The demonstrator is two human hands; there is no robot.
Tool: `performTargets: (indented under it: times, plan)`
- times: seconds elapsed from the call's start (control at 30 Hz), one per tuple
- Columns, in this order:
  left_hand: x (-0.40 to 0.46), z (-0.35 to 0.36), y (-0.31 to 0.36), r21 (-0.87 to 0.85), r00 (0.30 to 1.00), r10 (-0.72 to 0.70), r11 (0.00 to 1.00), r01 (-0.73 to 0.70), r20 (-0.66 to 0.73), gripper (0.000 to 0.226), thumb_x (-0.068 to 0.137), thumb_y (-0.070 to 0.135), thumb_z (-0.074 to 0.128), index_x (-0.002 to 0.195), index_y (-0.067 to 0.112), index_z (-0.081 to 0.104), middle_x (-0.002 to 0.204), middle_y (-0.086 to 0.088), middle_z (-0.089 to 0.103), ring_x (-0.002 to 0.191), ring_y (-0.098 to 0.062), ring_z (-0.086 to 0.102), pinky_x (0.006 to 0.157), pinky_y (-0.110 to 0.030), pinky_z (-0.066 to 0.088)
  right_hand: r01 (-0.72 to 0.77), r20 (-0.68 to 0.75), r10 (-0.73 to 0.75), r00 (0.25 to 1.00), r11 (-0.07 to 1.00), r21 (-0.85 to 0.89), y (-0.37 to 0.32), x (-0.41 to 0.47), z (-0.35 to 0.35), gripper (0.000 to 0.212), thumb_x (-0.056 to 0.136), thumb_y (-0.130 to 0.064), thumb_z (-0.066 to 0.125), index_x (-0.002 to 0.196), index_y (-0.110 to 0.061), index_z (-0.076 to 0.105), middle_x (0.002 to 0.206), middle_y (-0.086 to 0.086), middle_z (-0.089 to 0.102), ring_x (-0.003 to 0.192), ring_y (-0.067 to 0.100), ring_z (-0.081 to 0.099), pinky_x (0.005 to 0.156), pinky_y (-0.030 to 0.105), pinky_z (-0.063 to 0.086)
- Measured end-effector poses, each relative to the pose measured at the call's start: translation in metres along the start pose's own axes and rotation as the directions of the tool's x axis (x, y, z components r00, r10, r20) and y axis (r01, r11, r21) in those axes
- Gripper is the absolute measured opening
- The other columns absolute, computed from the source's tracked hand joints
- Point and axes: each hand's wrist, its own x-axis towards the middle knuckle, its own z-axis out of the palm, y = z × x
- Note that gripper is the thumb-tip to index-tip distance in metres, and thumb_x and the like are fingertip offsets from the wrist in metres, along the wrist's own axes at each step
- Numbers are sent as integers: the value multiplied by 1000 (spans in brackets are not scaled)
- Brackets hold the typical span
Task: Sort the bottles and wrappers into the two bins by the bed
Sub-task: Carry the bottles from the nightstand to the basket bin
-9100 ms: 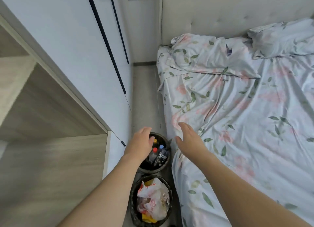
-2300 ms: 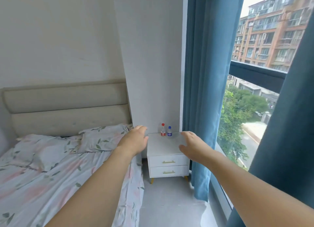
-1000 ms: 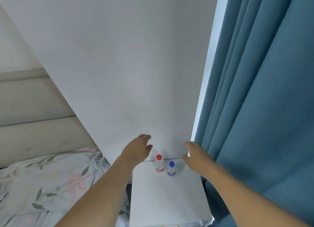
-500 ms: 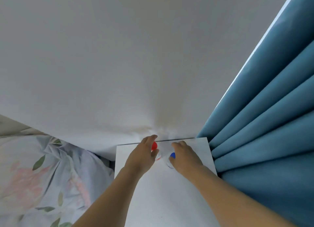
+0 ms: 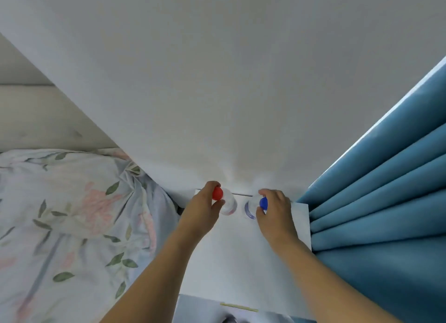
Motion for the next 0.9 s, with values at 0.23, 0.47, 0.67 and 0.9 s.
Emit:
performTargets:
  times: [0.23, 0.47, 0.67, 0.9]
  plan:
    - [-119, -133, 35, -263, 936, -150, 963, 64, -320, 36, 91, 23, 62, 124, 31, 50, 112, 7, 61, 94, -15, 59, 77, -28, 44, 186, -162, -143, 976, 938, 292, -127, -69, -60, 27, 88, -14, 65, 115, -15, 59, 110, -7, 50, 104, 19, 54, 79, 21, 47]
    - [-229, -211, 27, -339, 770, -232, 940, 21, -594, 35, 90, 20, 64, 121, 33, 51, 107, 13, 61, 92, -7, 57, 76, -23, 42, 394, -178, -352, 919, 830, 394, -242, -135, -64, 29, 86, -17, 68, 114, -17, 59, 108, -8, 51, 98, 12, 55, 74, 14, 47]
    - [-342, -254, -12, -446, 591, -360, 895, 1, -721, 35, 91, 27, 63, 121, 40, 50, 109, 15, 62, 98, -11, 60, 86, -32, 49, 518, -96, -542, 835, 714, 471, -323, -226, -27, 21, 86, -22, 67, 106, -20, 61, 101, -9, 52, 95, 15, 55, 82, 27, 49]
    - [-537, -286, -72, -514, 339, -487, 858, 13, -805, 37, 94, 32, 60, 128, 43, 47, 116, 22, 58, 105, -3, 58, 87, -22, 44, 575, 11, -716, 698, 569, 588, -391, -397, 32, 24, 86, -23, 68, 109, -20, 61, 107, -7, 55, 85, 1, 52, 69, 1, 37]
